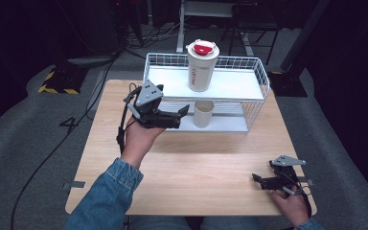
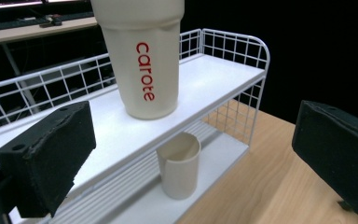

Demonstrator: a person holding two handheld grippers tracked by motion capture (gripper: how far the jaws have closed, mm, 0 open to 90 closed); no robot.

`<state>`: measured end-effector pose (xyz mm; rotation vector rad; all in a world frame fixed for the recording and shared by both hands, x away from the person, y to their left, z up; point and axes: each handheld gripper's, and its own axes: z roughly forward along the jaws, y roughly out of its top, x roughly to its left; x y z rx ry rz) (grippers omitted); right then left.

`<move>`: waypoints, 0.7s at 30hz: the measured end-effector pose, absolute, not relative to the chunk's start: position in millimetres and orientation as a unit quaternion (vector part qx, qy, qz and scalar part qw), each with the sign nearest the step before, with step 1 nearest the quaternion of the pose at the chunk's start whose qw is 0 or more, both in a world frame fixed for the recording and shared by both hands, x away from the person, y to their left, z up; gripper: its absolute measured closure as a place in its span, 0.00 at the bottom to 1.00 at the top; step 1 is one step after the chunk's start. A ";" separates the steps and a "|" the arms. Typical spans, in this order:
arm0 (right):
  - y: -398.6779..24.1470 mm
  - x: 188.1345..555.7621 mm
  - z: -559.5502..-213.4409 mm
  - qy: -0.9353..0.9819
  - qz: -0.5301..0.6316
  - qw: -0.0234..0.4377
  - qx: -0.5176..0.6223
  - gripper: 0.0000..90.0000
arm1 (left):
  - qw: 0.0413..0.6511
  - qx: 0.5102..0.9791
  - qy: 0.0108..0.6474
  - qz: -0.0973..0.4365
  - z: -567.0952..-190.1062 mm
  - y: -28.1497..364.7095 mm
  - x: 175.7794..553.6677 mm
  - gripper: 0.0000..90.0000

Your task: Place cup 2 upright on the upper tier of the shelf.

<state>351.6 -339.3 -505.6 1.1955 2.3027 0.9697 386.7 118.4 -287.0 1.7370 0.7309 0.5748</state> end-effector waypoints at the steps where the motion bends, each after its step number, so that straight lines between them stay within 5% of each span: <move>1: -339.3 351.6 -505.6 0.817 0.344 0.185 0.424 0.05 | 0.552 0.736 0.310 0.240 -288.5 122.2 382.5 0.00; 8: -339.1 351.6 -505.6 0.816 0.345 0.185 0.425 0.05 | 0.545 0.739 0.301 0.258 -300.2 141.7 357.8 0.02; 21: -339.0 351.6 -505.7 0.817 0.345 0.184 0.424 0.05 | 0.534 0.752 0.321 0.215 -333.4 174.8 329.4 0.02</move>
